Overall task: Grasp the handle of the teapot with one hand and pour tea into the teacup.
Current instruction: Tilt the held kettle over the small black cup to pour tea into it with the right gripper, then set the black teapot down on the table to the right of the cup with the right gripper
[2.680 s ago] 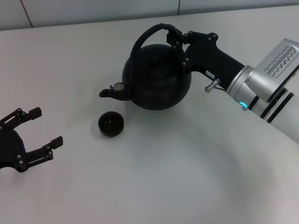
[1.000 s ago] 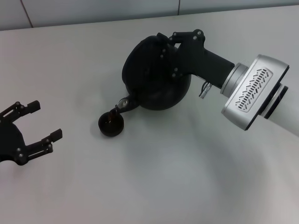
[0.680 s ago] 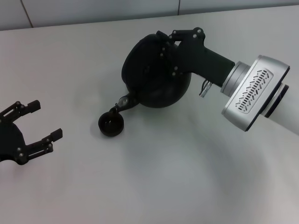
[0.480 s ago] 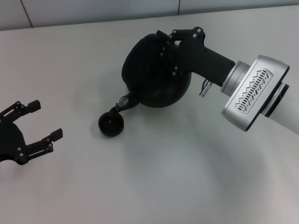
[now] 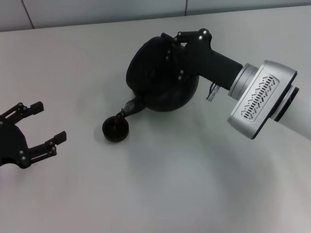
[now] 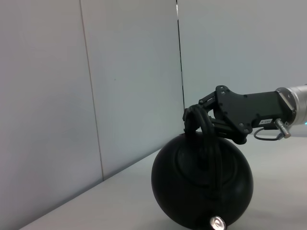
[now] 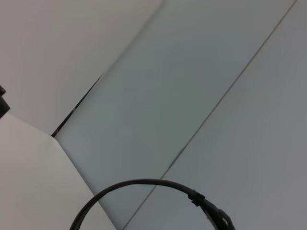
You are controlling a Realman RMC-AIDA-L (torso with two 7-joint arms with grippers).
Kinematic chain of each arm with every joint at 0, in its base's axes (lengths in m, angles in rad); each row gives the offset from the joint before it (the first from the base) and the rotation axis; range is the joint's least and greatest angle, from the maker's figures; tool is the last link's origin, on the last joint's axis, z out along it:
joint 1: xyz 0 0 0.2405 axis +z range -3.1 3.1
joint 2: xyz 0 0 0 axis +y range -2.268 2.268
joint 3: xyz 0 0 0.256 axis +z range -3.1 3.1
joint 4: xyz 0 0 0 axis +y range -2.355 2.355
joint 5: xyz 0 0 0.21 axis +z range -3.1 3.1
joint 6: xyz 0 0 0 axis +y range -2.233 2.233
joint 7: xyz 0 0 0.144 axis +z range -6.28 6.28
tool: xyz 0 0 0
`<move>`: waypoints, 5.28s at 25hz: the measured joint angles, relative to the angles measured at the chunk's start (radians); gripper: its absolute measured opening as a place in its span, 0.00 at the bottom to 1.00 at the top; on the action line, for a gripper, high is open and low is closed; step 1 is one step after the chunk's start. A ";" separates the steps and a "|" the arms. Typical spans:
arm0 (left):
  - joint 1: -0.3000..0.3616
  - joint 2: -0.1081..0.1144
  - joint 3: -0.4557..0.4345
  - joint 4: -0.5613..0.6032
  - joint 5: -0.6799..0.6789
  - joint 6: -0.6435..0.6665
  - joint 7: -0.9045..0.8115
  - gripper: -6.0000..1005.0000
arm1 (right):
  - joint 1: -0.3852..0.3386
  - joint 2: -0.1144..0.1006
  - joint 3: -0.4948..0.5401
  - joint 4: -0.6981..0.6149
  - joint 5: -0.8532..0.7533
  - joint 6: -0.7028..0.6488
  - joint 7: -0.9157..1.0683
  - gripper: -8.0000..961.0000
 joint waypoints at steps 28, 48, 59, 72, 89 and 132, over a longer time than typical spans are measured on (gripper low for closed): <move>-0.007 0.000 0.000 -0.011 0.000 -0.010 -0.001 0.86 | 0.007 0.000 0.003 0.005 -0.015 0.006 -0.004 0.09; -0.004 0.000 0.000 -0.012 -0.002 -0.010 -0.001 0.86 | -0.074 -0.003 0.208 0.000 -0.005 -0.032 0.566 0.09; 0.001 0.000 0.000 -0.012 -0.002 -0.006 -0.001 0.86 | -0.109 -0.003 0.219 -0.002 -0.006 -0.035 0.747 0.10; 0.001 -0.001 0.000 -0.012 -0.002 -0.005 -0.001 0.86 | -0.116 -0.002 0.215 -0.011 -0.008 -0.020 0.751 0.10; -0.005 -0.002 0.000 -0.025 -0.002 -0.010 0.000 0.86 | -0.111 0.002 0.182 0.008 -0.015 0.116 0.733 0.09; -0.002 -0.002 0.000 -0.025 -0.002 -0.005 0.000 0.86 | -0.102 0.003 0.197 0.021 -0.008 0.128 0.623 0.40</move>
